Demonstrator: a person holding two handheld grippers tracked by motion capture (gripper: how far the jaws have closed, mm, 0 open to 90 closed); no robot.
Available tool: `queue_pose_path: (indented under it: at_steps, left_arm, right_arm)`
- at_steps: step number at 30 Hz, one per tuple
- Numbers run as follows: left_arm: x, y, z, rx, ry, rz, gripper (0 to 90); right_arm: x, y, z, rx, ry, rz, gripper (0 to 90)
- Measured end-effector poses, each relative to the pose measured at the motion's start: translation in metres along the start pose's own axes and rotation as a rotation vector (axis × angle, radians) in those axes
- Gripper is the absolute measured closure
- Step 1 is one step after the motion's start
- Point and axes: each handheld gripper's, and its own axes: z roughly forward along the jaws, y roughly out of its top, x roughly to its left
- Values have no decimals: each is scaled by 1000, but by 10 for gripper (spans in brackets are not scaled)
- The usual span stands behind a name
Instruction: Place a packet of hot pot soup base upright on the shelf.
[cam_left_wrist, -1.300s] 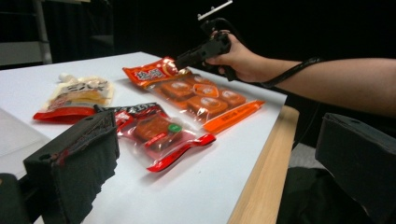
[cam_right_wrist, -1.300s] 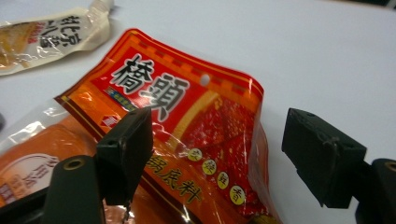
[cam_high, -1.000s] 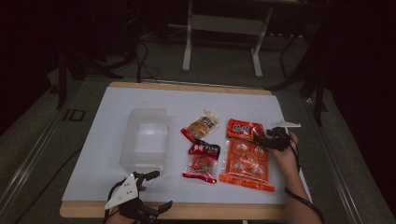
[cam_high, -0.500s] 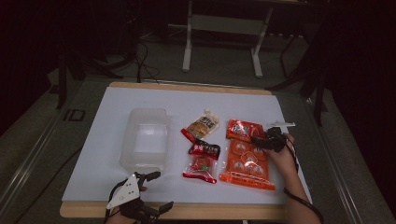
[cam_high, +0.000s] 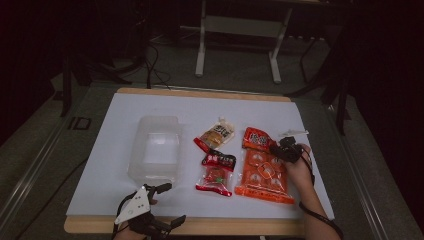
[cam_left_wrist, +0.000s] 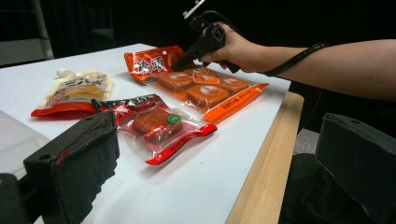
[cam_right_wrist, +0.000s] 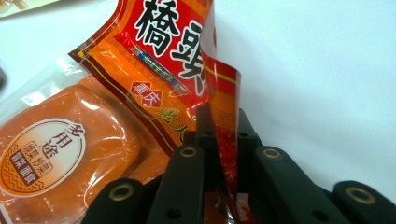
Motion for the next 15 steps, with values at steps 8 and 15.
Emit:
queue_pose_path:
  at_steps: [8,15]
  left_arm:
    - [1,0,0,6,12,4,2]
    - [1,0,0,-8,13,14,2]
  right_arm:
    - [1,3,-12,-10,-29,-30,888]
    - [1,3,-31,-33,-45,-46,894]
